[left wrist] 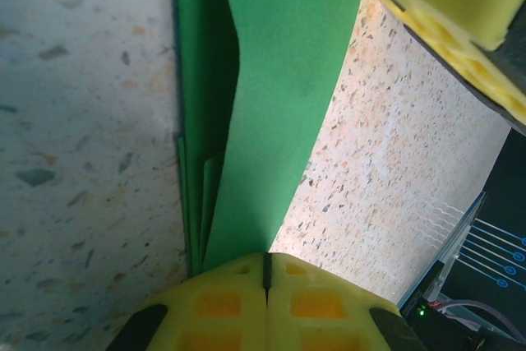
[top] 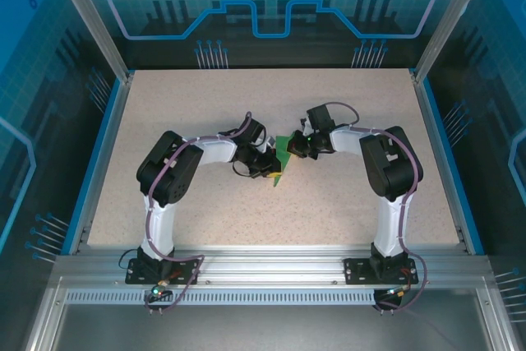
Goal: Fold a paper plane with a square sheet of paper (fold left side to right side)
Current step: Fold the wing for the fifth time at the center of the table.
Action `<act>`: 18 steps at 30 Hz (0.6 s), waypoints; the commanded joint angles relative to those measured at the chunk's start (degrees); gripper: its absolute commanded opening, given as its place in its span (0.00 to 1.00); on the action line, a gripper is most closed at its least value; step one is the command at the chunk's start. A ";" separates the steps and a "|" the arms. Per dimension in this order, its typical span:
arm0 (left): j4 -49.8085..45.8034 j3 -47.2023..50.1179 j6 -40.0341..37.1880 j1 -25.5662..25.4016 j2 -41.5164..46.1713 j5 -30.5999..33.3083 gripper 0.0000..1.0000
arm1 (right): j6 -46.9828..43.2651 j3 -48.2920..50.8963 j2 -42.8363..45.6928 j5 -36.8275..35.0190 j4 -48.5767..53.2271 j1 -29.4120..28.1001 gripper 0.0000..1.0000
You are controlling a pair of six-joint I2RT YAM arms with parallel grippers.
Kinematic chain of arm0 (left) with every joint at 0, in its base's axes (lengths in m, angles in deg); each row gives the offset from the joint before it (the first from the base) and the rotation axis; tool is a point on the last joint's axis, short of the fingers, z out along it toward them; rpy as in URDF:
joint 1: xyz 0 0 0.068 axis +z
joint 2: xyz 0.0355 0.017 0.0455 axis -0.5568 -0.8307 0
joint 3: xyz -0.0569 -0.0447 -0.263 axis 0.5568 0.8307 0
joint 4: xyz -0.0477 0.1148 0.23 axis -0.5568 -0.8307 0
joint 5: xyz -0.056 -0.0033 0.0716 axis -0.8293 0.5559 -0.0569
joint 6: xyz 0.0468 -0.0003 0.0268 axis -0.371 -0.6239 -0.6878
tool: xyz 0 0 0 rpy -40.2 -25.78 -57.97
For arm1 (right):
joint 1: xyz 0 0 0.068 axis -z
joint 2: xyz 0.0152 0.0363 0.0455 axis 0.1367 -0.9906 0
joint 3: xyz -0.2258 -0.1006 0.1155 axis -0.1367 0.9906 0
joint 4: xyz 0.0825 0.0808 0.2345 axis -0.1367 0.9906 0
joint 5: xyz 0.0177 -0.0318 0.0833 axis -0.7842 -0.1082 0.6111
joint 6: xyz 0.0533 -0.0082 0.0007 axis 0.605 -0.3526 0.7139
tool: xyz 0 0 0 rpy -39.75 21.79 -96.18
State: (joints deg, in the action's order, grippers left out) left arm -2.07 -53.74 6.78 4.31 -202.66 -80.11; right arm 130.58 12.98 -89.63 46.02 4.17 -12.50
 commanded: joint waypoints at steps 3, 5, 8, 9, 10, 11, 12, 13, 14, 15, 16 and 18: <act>-1.34 2.17 1.16 0.13 -2.08 0.67 0.00 | -2.53 0.07 0.70 -0.17 2.21 -0.91 0.02; -1.33 2.30 1.34 0.13 -2.11 0.75 0.00 | -3.26 0.09 2.82 0.47 1.12 -0.80 0.02; -1.36 2.30 1.32 0.12 -2.41 0.69 0.00 | -4.51 0.69 6.75 1.24 -0.12 -0.76 0.02; -1.34 2.30 1.23 0.12 -2.43 0.69 0.00 | -5.05 1.24 8.07 1.24 -0.20 -0.81 0.02; -1.34 2.30 1.17 0.14 -2.50 0.69 0.00 | -5.44 1.99 9.48 1.13 -0.32 -0.74 0.02; -1.46 2.30 1.08 0.13 -2.52 0.61 0.00 | -5.60 2.85 10.55 1.05 -0.61 -0.75 0.02; -1.40 2.30 0.99 0.09 -2.61 0.58 0.00 | -5.65 4.00 11.79 1.24 -0.97 -0.67 0.02; -1.43 2.22 0.91 0.11 -2.70 0.52 0.00 | -5.65 5.11 12.73 1.62 -1.36 -0.64 0.02; -1.47 2.22 0.83 0.08 -2.78 0.42 0.00 | -5.56 6.01 13.40 1.92 -1.76 -0.63 0.02; -1.51 2.14 0.79 0.16 -2.84 0.25 0.00 | -5.41 7.03 14.08 2.53 -2.27 -0.58 0.02; -1.51 2.13 0.75 0.14 -3.07 0.17 0.00 | -5.16 8.04 14.39 3.10 -3.00 -0.67 0.02; -1.51 1.95 0.77 0.16 -3.22 -0.02 0.00 | -4.57 9.70 14.52 4.35 -4.73 -0.96 0.02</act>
State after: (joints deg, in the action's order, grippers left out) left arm -0.63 -53.06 6.80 4.47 -202.97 -80.78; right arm 126.36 20.02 -75.31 47.87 0.95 -12.79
